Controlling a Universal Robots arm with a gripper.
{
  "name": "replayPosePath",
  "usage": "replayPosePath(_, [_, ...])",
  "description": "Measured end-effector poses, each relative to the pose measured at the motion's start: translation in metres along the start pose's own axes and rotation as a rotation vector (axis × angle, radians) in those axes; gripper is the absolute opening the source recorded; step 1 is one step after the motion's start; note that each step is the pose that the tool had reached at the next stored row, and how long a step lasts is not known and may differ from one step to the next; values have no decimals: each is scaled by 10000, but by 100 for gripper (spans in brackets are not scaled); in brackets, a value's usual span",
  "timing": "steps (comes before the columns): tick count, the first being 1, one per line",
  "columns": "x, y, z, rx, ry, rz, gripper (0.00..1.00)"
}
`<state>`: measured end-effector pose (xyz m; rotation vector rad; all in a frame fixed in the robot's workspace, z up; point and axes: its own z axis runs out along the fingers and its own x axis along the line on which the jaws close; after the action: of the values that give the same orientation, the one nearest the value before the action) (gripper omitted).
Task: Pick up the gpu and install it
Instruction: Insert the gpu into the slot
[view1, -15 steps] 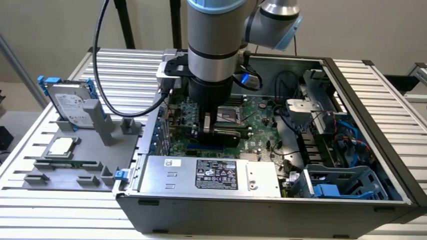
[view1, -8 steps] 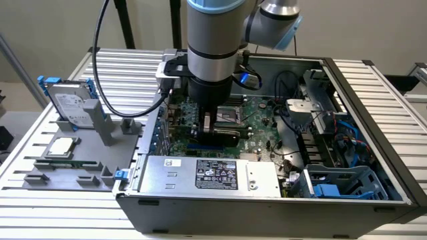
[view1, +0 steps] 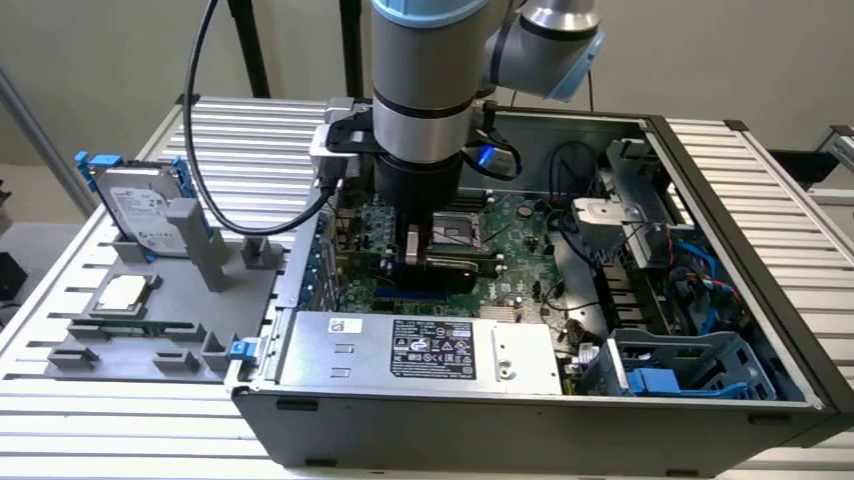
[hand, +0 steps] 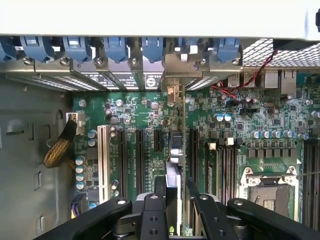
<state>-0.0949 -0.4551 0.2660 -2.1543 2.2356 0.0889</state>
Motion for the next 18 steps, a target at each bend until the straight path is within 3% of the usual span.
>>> replayPosePath(18, [4,15,68,-4,4,-6,0])
